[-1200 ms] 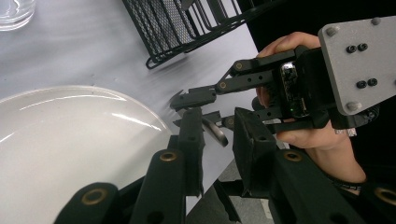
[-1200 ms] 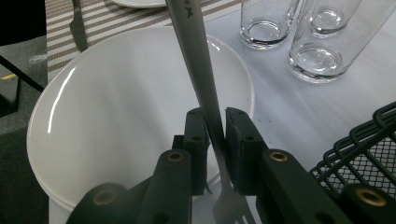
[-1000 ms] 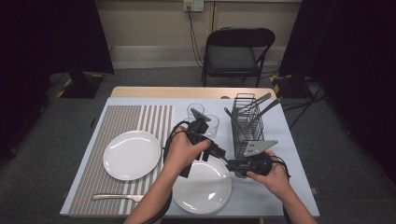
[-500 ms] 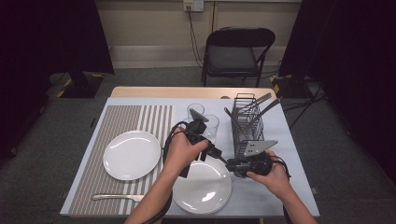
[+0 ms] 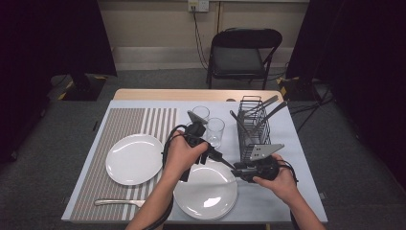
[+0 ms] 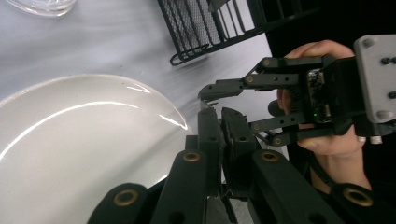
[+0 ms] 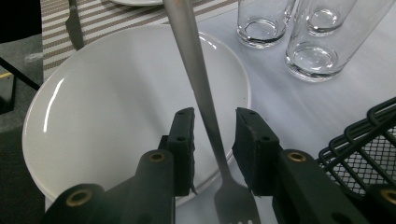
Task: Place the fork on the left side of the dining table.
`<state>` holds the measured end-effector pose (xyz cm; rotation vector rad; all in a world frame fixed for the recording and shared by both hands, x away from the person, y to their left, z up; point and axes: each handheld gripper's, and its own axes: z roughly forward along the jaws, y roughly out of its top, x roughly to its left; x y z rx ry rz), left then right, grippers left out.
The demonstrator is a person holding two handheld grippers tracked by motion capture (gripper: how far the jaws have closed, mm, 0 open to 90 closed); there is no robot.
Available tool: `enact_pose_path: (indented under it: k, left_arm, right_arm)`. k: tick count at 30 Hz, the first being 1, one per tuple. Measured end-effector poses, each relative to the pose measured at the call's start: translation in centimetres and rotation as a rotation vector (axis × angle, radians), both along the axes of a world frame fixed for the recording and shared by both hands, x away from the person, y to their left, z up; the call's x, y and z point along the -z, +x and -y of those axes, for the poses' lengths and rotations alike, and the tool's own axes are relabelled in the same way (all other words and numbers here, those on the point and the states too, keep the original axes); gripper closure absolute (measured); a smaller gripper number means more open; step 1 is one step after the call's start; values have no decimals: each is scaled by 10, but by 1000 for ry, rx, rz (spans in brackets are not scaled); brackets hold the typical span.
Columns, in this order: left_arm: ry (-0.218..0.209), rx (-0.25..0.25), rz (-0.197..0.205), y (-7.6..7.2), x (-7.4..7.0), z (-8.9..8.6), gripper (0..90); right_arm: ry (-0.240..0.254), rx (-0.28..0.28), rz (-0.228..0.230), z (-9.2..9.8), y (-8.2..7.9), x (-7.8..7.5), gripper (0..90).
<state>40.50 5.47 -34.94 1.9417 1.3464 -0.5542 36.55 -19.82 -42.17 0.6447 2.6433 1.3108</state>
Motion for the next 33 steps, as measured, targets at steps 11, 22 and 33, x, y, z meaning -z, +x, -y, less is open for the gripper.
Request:
enact_pose_path:
  k: [11, 22, 33]
  left_arm:
    - [-53, -4, 51, 0, -15, -17, 872]
    - [-94, -31, 84, 4, -21, -25, 873]
    - [-84, -66, 109, 7, -23, -25, 874]
  right_arm:
    - [27, -38, -3, -5, -5, -9, 674]
    - [54, -64, 5, -11, -10, -15, 659]
    - [63, -74, -6, -20, -13, -16, 631]
